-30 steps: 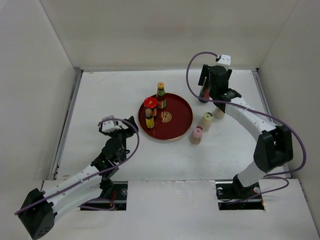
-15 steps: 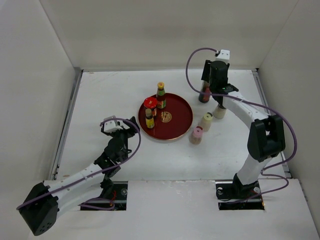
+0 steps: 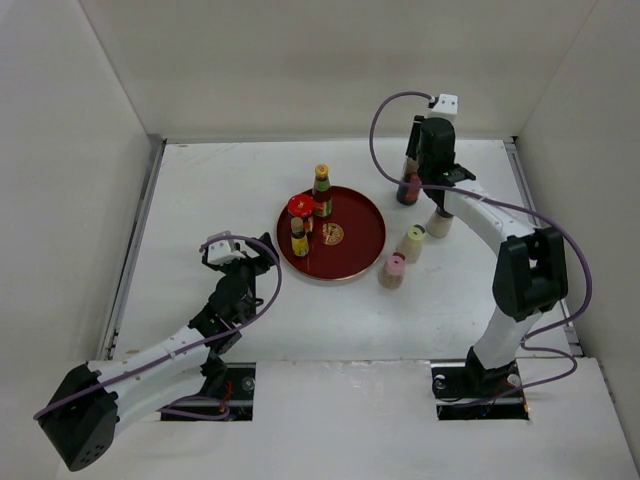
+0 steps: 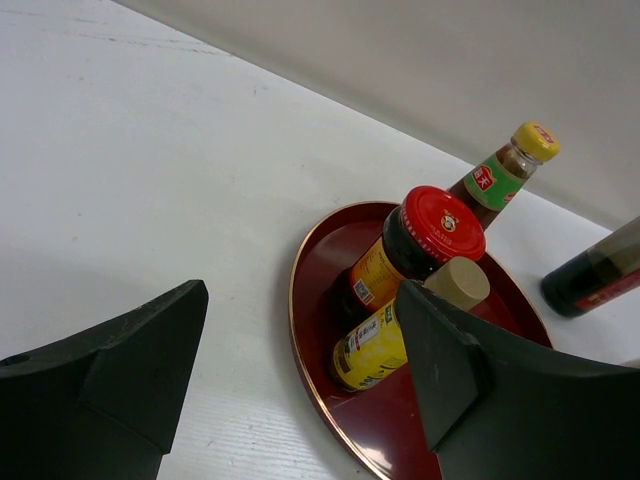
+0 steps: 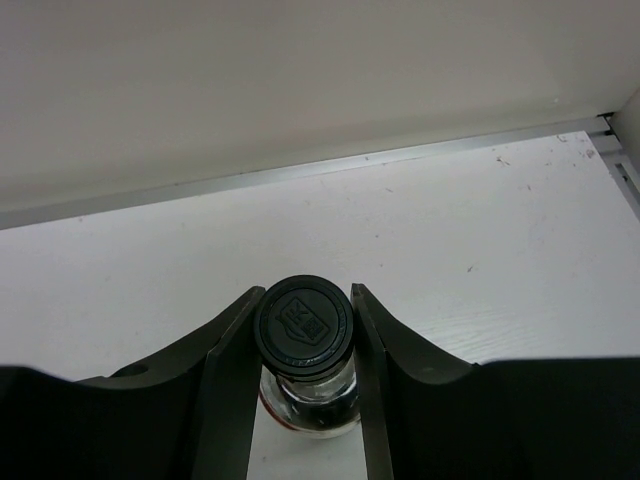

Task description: Organize the condiment bottles

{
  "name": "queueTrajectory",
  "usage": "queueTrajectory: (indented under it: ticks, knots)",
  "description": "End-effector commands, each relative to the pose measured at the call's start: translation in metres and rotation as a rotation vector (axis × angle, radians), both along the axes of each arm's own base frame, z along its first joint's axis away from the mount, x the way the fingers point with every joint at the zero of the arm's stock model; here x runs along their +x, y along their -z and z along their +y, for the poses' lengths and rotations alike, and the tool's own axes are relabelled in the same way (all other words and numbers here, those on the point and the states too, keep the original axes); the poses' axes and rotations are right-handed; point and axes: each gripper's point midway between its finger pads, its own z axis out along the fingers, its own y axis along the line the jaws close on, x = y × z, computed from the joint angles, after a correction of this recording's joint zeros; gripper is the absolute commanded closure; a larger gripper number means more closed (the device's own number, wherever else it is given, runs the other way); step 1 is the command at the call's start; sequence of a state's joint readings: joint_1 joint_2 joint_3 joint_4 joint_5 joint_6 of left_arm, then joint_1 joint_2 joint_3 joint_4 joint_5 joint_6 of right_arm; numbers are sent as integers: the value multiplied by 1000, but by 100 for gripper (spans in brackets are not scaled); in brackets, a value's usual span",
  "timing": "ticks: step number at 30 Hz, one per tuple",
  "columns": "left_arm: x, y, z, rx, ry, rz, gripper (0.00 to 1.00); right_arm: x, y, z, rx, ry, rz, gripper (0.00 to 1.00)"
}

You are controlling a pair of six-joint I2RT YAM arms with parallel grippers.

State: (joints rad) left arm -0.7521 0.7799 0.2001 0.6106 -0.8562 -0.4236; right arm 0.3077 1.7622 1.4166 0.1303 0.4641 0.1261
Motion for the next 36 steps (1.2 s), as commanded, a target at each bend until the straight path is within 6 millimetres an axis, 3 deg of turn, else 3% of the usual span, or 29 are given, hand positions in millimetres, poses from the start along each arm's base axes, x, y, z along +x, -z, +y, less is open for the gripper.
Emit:
queueTrajectory:
  ticks: [1,7,11,17,24,28,36]
  knots:
    - [1,-12,1,-53,1,-48,25,-11,-113,0,75,-3,-283,79]
    - [1,-13,1,-67,1,-54,24,-34,-169,27,69,-71,-379,79]
    - [0,-14,1,-70,1,-58,23,-50,-175,49,86,-122,-390,78]
    - [0,-13,0,-68,6,-56,23,-59,-154,95,125,-212,-366,78]
    - [0,-14,0,-71,8,-59,23,-50,-134,150,123,-291,-338,77]
    - [-1,-14,3,-72,3,-60,23,-47,-120,166,129,-308,-318,77]
    - [0,-15,-5,-68,38,-59,23,-52,-73,185,120,-314,-269,76]
